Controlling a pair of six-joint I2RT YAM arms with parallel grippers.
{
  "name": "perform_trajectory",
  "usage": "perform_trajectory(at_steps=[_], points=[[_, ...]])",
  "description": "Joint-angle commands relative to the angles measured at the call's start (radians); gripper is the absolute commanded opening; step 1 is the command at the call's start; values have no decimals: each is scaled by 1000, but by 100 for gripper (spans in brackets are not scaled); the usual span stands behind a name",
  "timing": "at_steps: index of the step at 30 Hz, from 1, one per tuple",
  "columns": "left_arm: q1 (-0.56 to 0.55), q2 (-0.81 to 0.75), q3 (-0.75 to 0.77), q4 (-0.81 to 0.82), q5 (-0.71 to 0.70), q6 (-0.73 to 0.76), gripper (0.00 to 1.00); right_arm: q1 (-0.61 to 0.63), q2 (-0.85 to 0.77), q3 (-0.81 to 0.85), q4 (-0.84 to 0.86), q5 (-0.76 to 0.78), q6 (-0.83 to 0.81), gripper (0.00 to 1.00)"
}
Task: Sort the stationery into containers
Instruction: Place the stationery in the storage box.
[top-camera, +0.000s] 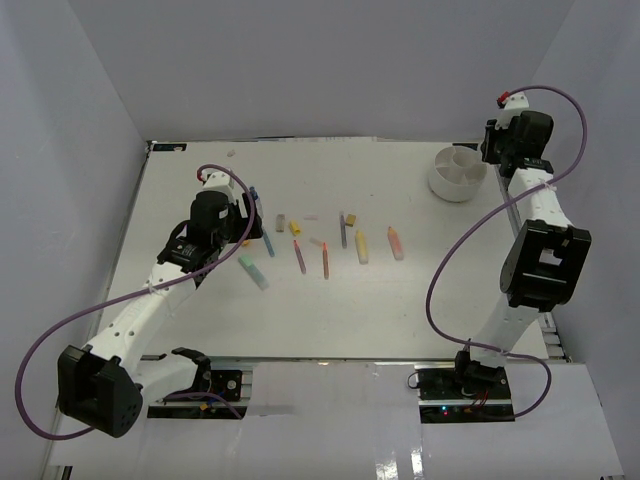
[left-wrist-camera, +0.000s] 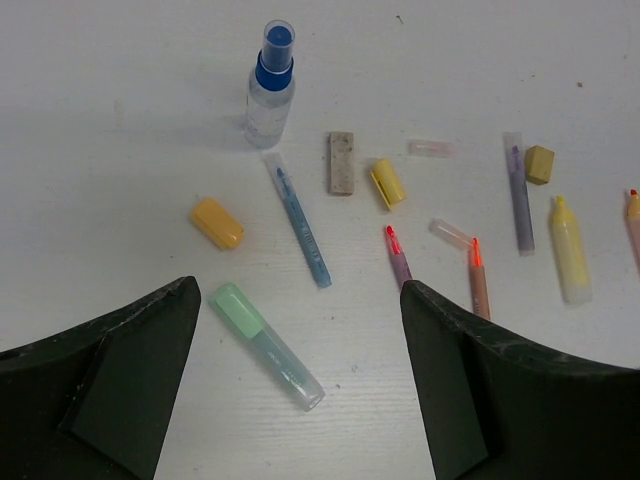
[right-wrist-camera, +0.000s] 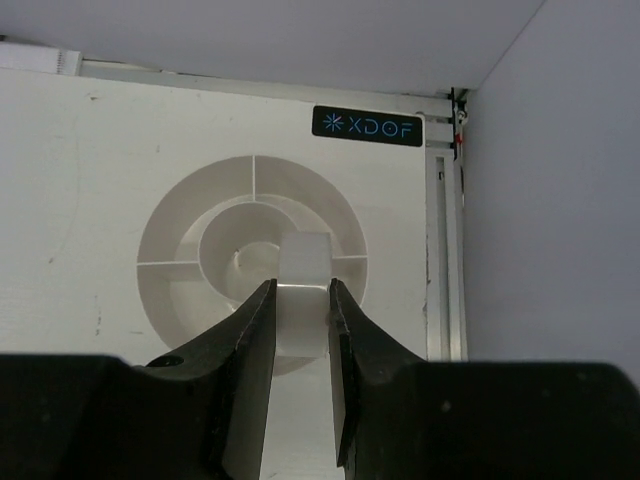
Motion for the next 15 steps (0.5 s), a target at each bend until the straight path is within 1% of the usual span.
perform_trajectory(at_steps=[1,2,5,8,15], points=[[-1,-3,22,-8,-24,17,93,-26,26,105,118,-108,-96,8],[-1,3,24,-8,-26,17,93,-29,61,145,115,-120,-105,8],[-1,8,22,-8,-24,17,93,-43,119,196,116,-177,-125,8],[-1,16,21,-6,-24,17,93,-50,167,222,113,-252,-168,8],[-1,43,21,-8,-7,18,93,-85,259,274,110,-358,-176,8]])
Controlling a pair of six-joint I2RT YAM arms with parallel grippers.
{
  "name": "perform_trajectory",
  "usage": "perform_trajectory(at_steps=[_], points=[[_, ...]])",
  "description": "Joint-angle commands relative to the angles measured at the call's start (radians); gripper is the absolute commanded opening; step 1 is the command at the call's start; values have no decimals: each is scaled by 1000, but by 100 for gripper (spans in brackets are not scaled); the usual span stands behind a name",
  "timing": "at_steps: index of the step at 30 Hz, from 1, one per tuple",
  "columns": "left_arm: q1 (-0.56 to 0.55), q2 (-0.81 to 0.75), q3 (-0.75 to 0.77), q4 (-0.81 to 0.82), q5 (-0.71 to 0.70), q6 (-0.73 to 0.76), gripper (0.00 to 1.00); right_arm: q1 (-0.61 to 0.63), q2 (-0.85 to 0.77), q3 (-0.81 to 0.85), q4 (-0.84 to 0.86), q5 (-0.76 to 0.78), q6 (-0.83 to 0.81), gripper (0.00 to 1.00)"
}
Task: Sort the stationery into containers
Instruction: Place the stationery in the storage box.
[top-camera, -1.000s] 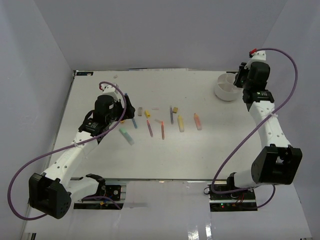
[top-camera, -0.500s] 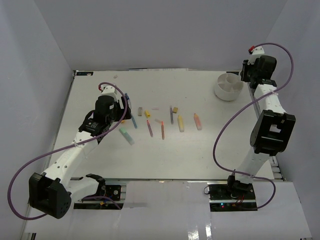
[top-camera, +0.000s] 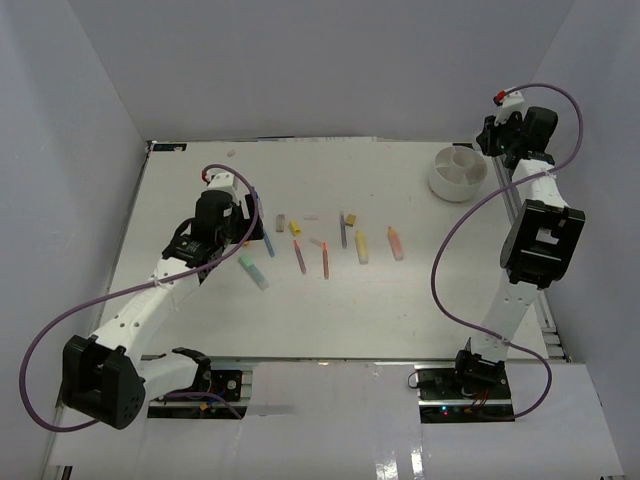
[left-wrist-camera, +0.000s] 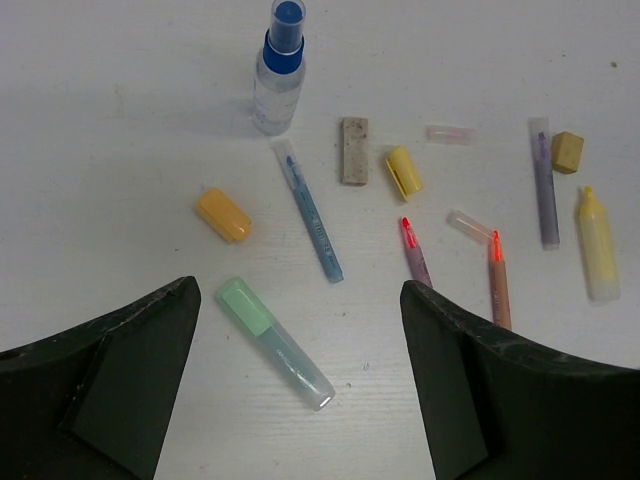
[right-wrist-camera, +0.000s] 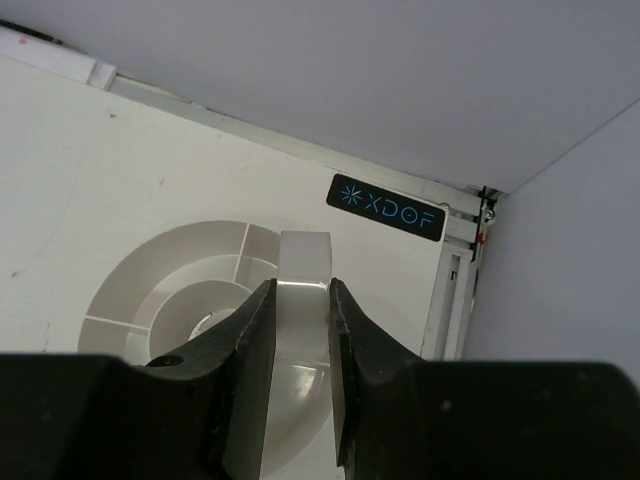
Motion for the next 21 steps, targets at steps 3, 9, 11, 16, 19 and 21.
perform_trajectory(at_steps=[3,9,11,16,19,21], points=[[-1,15,21,-7,12,9,93,-27,44,61,28,-83,-64,8],[-1,33,21,-7,15,11,93,-31,75,58,28,-88,-85,8],[-1,37,21,-7,18,12,93,-33,78,50,27,-108,-85,8],[-1,40,21,-7,21,12,93,-33,95,40,24,-123,-82,8],[-1,41,19,-7,24,12,93,-33,103,37,24,-125,-78,9],[-1,41,19,-7,26,12,93,-33,109,41,25,-120,-78,11]])
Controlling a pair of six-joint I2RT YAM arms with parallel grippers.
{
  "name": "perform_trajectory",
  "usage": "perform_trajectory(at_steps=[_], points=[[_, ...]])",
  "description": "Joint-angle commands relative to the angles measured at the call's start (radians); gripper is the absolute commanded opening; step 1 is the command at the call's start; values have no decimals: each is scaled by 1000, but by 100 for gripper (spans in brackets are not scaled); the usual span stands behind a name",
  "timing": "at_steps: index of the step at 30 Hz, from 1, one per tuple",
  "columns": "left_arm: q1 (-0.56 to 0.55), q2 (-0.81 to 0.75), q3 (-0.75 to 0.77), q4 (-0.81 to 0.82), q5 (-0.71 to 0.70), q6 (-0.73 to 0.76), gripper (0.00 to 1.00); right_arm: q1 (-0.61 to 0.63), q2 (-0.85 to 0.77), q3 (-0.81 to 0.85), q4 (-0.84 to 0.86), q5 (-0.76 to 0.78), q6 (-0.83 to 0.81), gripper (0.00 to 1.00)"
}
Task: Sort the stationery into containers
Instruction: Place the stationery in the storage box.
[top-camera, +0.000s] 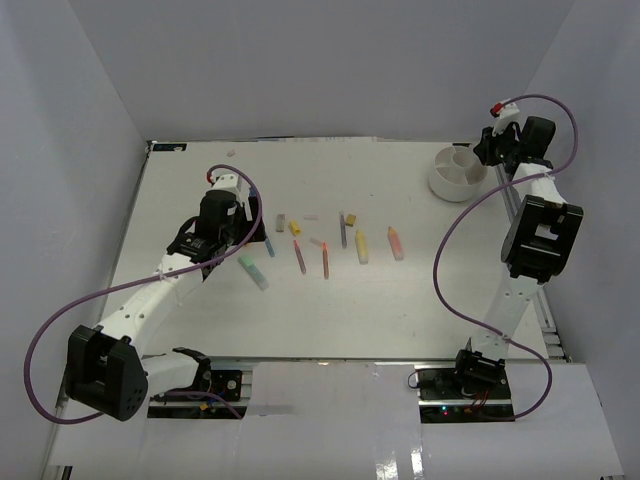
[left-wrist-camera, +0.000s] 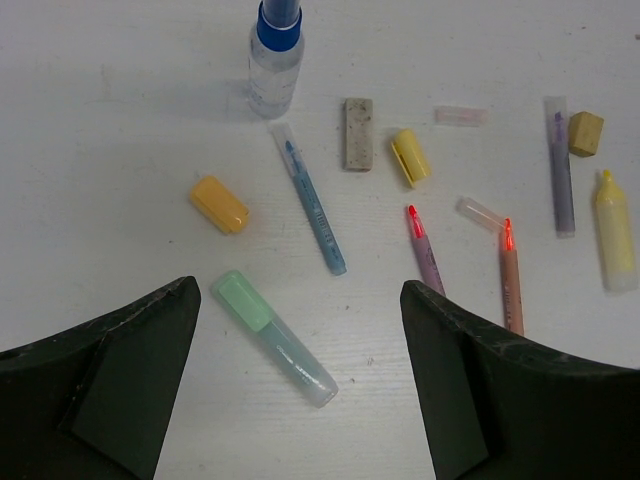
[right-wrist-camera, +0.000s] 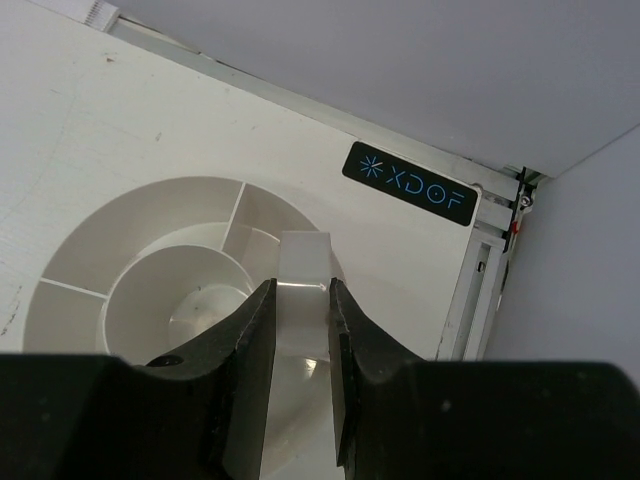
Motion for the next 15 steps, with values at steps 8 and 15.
perform_trajectory(at_steps=[8,15], points=[[-1,-7,19,-4,22,9,93,-3,28,47,26,-16,-5,30],[-1,-7,19,-3,24,9,93,-3,32,59,26,-14,8,53]])
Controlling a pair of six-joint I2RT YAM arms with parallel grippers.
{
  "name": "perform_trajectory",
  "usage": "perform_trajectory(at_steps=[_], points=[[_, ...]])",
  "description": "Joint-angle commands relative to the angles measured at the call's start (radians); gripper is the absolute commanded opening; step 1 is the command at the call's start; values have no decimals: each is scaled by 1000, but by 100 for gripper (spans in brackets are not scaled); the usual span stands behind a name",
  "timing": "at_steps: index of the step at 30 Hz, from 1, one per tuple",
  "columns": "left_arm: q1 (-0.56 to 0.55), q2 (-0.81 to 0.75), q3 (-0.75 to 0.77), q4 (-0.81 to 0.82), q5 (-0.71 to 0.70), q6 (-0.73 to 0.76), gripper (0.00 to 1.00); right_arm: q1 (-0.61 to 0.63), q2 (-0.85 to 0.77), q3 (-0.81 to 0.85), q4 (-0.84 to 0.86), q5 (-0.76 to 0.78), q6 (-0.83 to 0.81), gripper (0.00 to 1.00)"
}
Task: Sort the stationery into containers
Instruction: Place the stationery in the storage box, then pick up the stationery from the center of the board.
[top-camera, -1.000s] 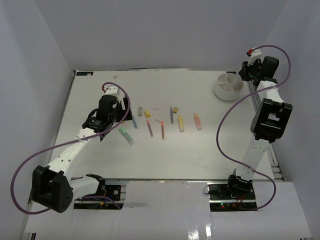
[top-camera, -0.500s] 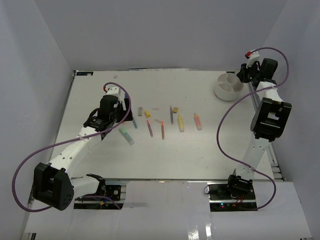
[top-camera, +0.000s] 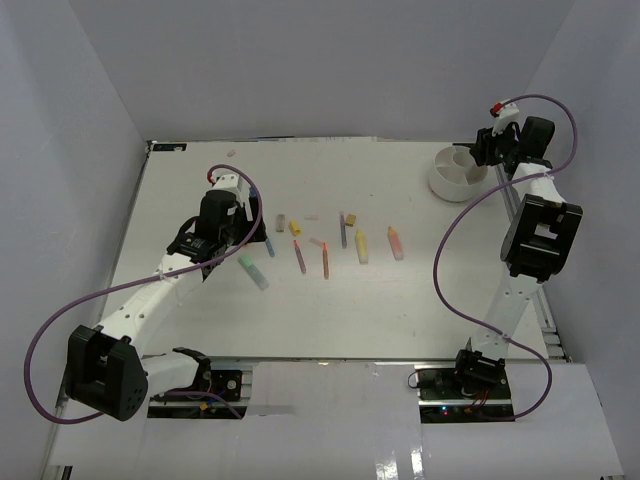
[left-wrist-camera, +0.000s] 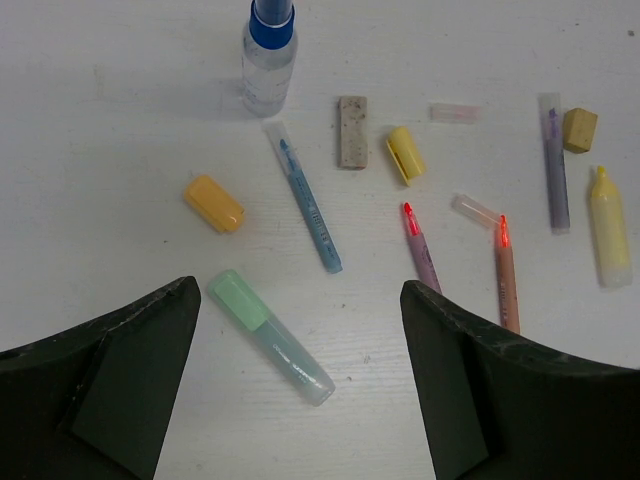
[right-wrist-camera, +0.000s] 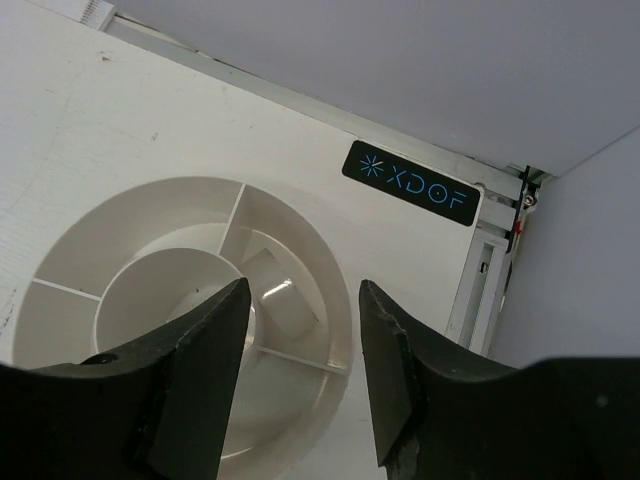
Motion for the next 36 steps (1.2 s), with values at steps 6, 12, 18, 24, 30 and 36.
perform_trajectory(at_steps=[6,12,18,24,30,36], points=[[-1,-10,19,-4,13,7,93,-2,-26,46,24,-2,13,60],[-1,-17,22,-10,4,-5,93,1,-164,-9,84,17,86,65],[-1,-37,26,-15,-1,-26,93,63,-380,-151,90,93,123,72],[7,-53,27,-24,-21,-45,93,261,-563,-328,31,294,148,74],[8,-59,23,-26,-30,-52,93,522,-637,-510,21,406,220,73],[8,-40,30,-35,-12,-54,93,679,-568,-600,9,322,160,73]])
